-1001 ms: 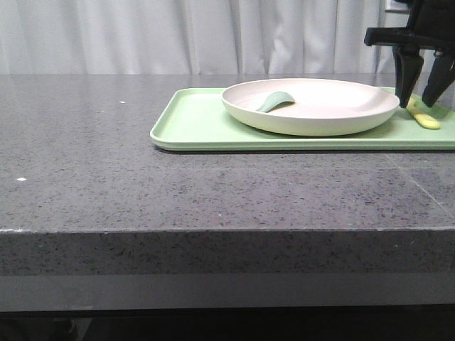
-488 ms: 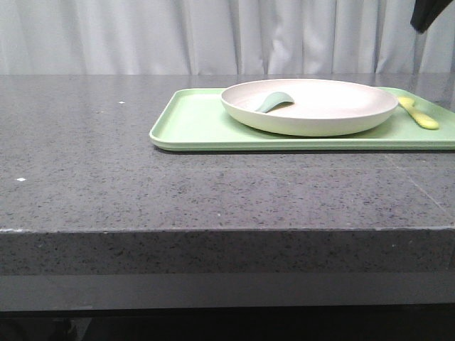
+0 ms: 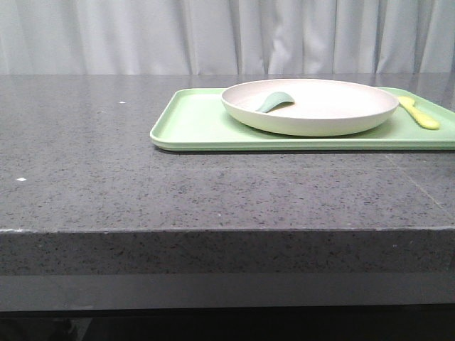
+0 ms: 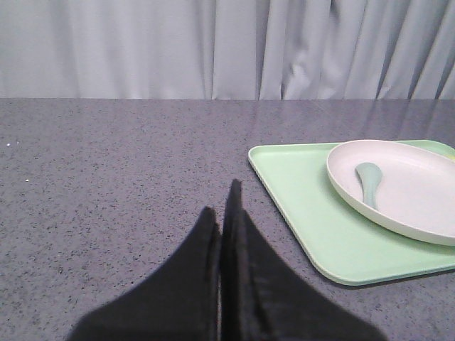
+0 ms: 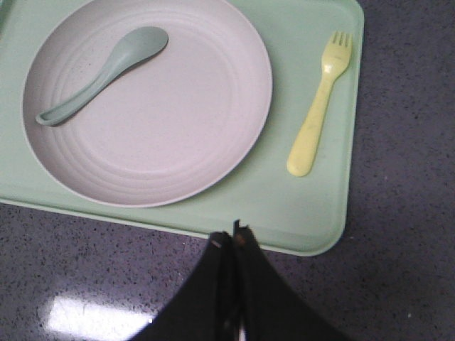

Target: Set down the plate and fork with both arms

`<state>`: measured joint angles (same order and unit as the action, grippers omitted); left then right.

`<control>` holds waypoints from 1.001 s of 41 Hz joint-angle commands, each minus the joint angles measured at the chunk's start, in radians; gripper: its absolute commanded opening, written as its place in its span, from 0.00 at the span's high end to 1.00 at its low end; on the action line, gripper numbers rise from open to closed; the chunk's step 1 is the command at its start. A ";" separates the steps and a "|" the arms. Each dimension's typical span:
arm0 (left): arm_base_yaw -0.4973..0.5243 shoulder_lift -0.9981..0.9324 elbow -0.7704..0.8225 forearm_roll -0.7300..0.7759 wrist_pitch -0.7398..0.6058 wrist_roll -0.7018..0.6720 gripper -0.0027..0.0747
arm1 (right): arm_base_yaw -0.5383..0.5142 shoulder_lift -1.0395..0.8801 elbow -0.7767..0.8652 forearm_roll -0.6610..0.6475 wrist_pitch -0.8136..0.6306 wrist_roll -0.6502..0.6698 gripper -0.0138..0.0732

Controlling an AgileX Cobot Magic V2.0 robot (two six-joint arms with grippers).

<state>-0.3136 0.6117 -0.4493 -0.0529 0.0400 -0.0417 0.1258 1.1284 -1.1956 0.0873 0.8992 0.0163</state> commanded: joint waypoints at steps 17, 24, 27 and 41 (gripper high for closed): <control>0.001 0.003 -0.028 -0.007 -0.083 -0.012 0.99 | -0.001 -0.727 0.675 -0.003 -0.478 -0.022 0.92; 0.001 0.003 -0.028 -0.007 -0.083 -0.012 0.99 | -0.001 -0.890 0.765 -0.003 -0.513 -0.022 0.92; 0.001 0.003 -0.028 -0.007 -0.083 -0.012 0.99 | -0.001 -0.921 0.772 -0.003 -0.513 -0.022 0.92; 0.001 0.003 -0.028 -0.007 -0.083 -0.012 0.99 | -0.001 -0.931 0.773 -0.003 -0.499 -0.022 0.92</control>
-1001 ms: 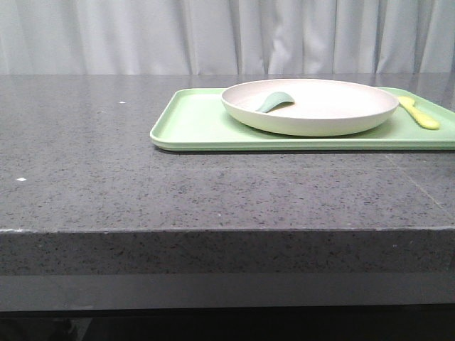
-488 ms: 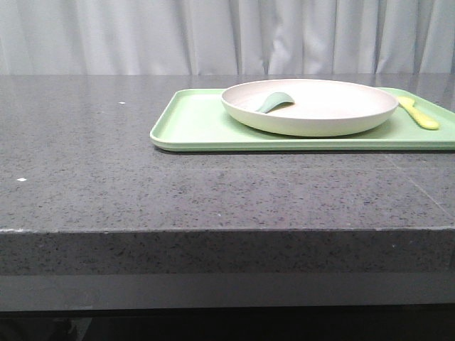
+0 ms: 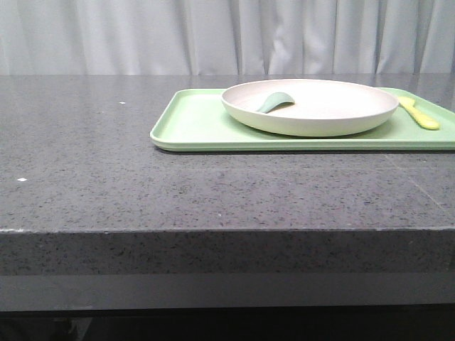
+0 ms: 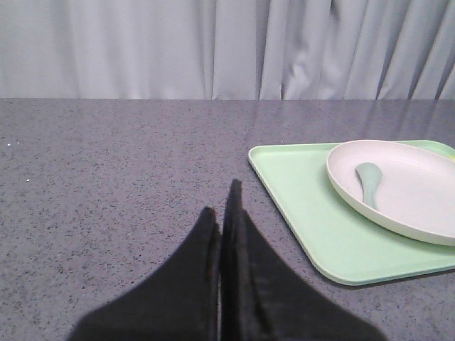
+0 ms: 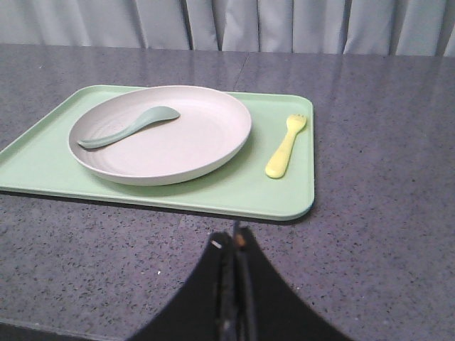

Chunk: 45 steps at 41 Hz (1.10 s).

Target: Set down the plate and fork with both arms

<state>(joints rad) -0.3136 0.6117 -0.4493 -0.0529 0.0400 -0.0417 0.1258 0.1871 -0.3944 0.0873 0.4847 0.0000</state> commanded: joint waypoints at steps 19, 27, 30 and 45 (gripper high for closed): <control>0.001 0.003 -0.028 -0.007 -0.083 -0.012 0.99 | -0.001 0.010 -0.028 -0.003 -0.085 -0.005 0.92; 0.001 0.003 -0.028 -0.007 -0.083 -0.012 0.99 | -0.001 0.010 -0.028 -0.003 -0.085 -0.005 0.92; 0.001 0.003 -0.026 -0.007 -0.083 -0.012 0.99 | -0.001 0.010 -0.028 -0.003 -0.085 -0.005 0.92; 0.033 -0.248 0.179 0.027 -0.077 -0.012 0.99 | -0.001 0.010 -0.028 -0.003 -0.085 -0.005 0.92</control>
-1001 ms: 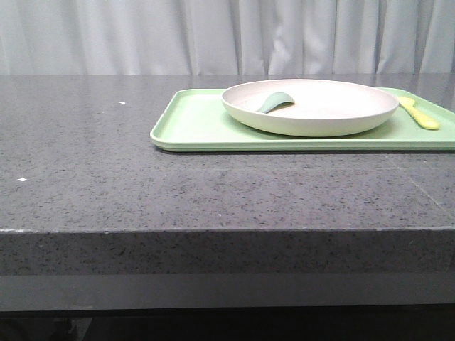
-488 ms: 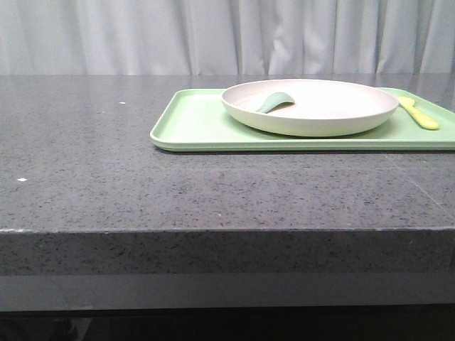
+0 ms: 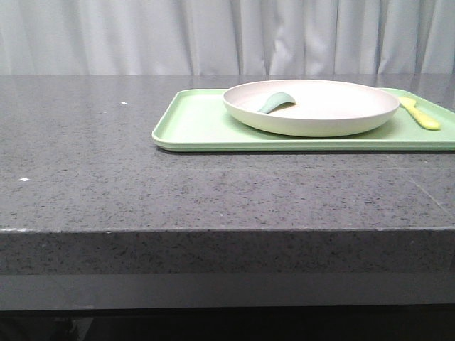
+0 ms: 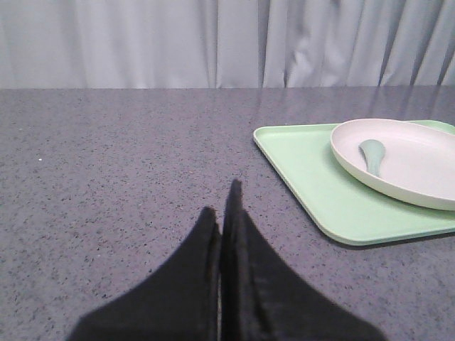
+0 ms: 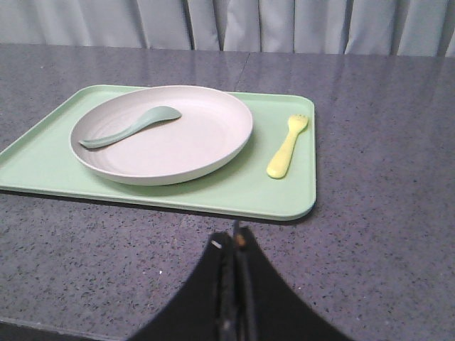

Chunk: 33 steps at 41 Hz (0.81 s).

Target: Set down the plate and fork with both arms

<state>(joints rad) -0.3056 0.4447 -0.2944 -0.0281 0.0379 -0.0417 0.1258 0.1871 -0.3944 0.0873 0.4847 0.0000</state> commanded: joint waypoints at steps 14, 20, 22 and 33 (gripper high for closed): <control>0.244 -0.419 0.221 -0.002 0.067 -0.012 0.99 | -0.001 0.010 -0.028 -0.003 -0.085 -0.005 0.92; 0.308 -0.474 0.278 -0.002 0.065 -0.012 0.99 | -0.001 0.010 -0.028 -0.003 -0.085 -0.005 0.92; 0.320 -0.471 0.297 -0.002 0.051 -0.012 0.99 | -0.001 0.010 -0.028 -0.003 -0.083 -0.005 0.92; 0.330 -0.472 0.303 -0.002 0.082 -0.012 0.99 | -0.001 0.010 -0.028 -0.003 -0.084 -0.005 0.92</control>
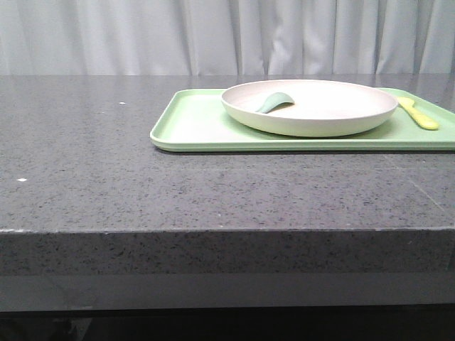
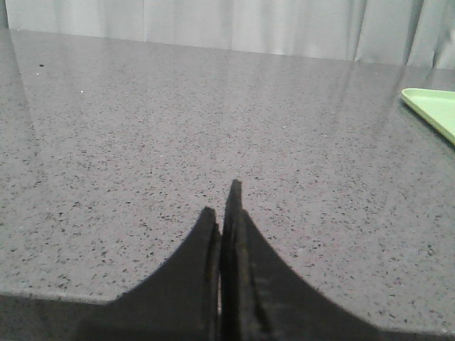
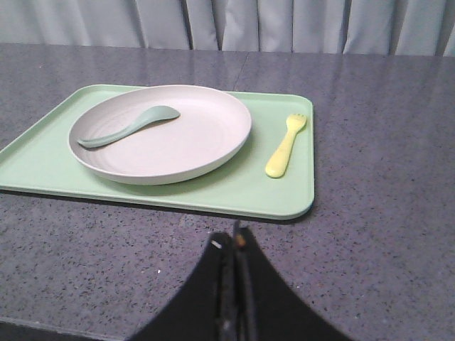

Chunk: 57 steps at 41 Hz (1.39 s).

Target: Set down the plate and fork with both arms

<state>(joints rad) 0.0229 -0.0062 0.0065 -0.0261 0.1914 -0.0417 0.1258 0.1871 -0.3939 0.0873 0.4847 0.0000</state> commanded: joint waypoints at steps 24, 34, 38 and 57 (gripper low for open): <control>0.001 -0.021 0.002 -0.004 -0.072 -0.012 0.99 | -0.001 0.010 -0.029 -0.003 -0.084 -0.005 0.92; 0.001 -0.021 0.002 -0.004 -0.072 -0.012 0.99 | -0.002 0.010 -0.029 -0.004 -0.090 -0.005 0.92; 0.001 -0.021 0.002 -0.004 -0.072 -0.012 0.99 | -0.002 0.010 -0.028 -0.030 -0.092 -0.005 0.92; 0.001 -0.021 0.002 -0.004 -0.072 -0.012 0.99 | -0.087 -0.109 0.261 -0.027 -0.336 -0.005 0.92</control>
<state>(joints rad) 0.0237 -0.0062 0.0065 -0.0261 0.1972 -0.0417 0.0717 0.1025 -0.1709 0.0648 0.3024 0.0000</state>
